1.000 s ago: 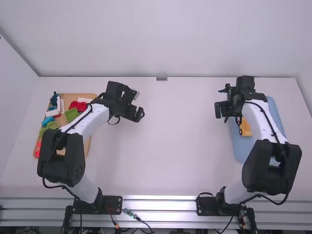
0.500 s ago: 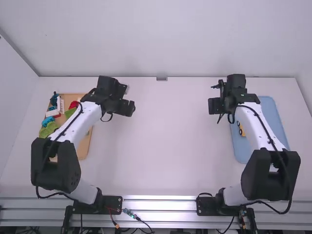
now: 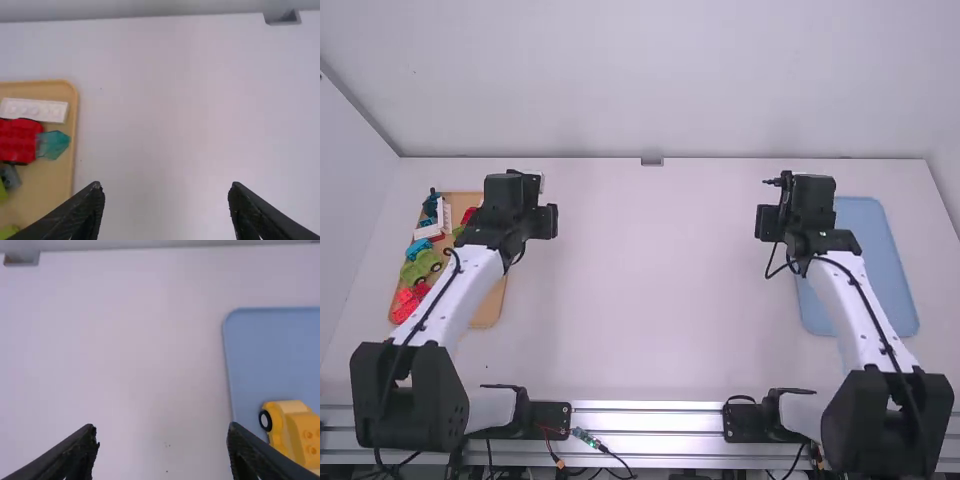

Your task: Assemble lego blocks to make yellow taxi

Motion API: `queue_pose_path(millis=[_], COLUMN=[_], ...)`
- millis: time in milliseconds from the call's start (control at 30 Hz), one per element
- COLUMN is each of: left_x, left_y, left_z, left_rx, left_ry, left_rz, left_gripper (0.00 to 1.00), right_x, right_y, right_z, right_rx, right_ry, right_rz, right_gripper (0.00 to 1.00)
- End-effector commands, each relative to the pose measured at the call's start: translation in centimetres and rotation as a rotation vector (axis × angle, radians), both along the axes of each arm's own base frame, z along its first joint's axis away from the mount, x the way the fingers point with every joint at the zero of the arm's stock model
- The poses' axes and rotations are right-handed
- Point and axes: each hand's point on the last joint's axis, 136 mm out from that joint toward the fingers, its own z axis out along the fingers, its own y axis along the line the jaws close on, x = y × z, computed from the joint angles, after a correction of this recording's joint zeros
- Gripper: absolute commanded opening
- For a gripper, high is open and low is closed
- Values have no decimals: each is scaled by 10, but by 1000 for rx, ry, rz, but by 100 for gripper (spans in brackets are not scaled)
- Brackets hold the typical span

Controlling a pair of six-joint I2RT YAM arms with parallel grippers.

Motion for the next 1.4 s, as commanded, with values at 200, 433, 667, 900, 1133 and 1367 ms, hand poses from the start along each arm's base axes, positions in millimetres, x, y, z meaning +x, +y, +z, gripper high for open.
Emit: queue_pose_path(millis=[200,433,667,900,1133,1367], left_x=[-25,-58,-92,-120,-140,-155], left_y=[2,2,2,2,2,2], left_z=[24,11,-16,-47,-76,-107], left_rx=[6,6,6,6,6,6], left_ry=[-188,-226,-226,-226,-226,-226], left_rz=[18,18,18,18,18,18], left_gripper=[47,30,14,0,0,0], right_x=[-21,-39,-72,-100,-118,-133], right_y=[1,1,1,1,1,1], right_z=[20,34,6,-26,-55,-85], right_rx=[7,7,7,7,7,7], right_ry=[-185,-351,-351,-351,-351,-351], right_rz=[-1,0,0,0,0,0], right_gripper=[47,31,14,0,0,0])
